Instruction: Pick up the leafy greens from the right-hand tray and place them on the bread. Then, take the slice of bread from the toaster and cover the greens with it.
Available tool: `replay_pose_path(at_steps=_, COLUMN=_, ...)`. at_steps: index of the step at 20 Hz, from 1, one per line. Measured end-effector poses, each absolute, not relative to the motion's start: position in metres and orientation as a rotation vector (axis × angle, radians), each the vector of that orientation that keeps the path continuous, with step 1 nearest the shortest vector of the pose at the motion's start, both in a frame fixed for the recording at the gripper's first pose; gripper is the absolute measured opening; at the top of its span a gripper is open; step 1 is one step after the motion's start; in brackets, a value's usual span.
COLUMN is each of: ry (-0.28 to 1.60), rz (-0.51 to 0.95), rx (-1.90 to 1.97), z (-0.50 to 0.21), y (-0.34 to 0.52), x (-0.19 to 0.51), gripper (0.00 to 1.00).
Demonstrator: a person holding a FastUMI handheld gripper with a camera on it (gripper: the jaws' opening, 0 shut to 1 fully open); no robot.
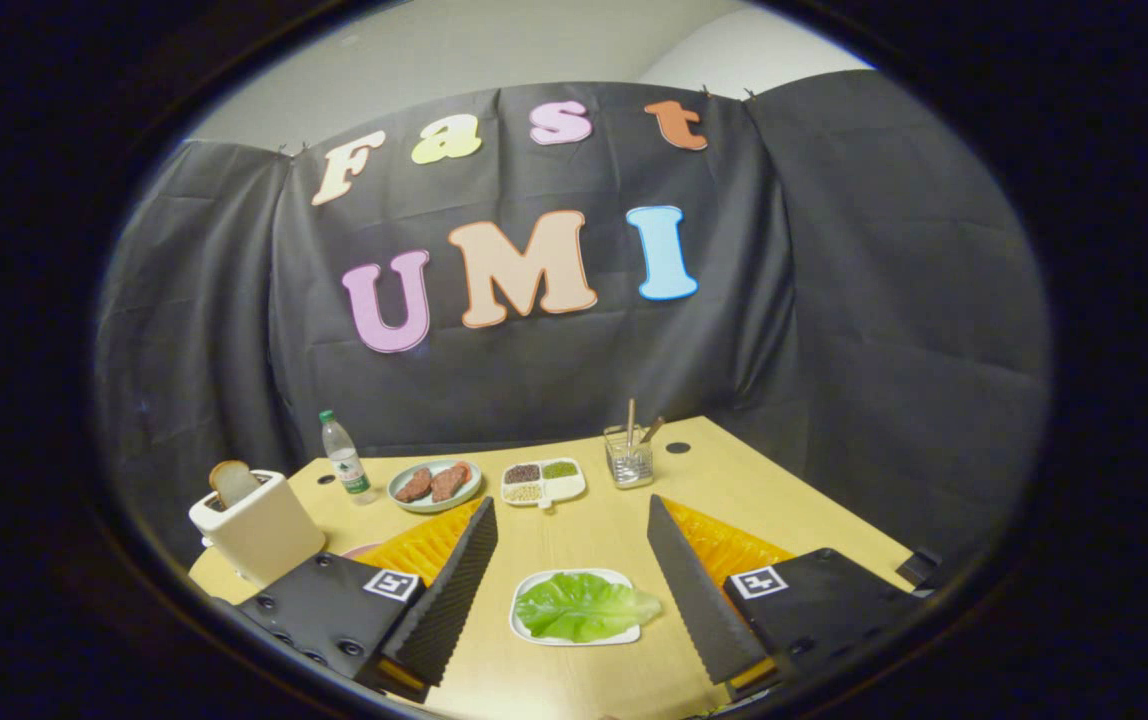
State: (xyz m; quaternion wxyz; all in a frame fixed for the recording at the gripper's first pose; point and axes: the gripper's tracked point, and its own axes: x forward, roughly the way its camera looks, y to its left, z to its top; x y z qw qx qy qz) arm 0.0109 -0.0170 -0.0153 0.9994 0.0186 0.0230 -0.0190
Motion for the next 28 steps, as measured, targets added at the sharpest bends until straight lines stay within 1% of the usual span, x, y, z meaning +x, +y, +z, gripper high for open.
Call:
replay_pose_path(at_steps=8, ry=0.178, rz=-0.051, rx=0.101, z=-0.065, y=-0.034, x=0.04, gripper=0.96)
replay_pose_path(at_steps=15, ry=0.424, rz=-0.03, rx=0.078, z=-0.145, y=-0.042, x=0.055, gripper=0.95)
replay_pose_path(at_steps=22, ry=0.581, rz=-0.066, rx=0.106, z=-0.196, y=-0.073, x=0.064, gripper=0.96)
replay_pose_path(at_steps=28, ry=0.688, rz=-0.013, rx=0.091, z=-0.225, y=-0.083, x=0.083, gripper=0.94)
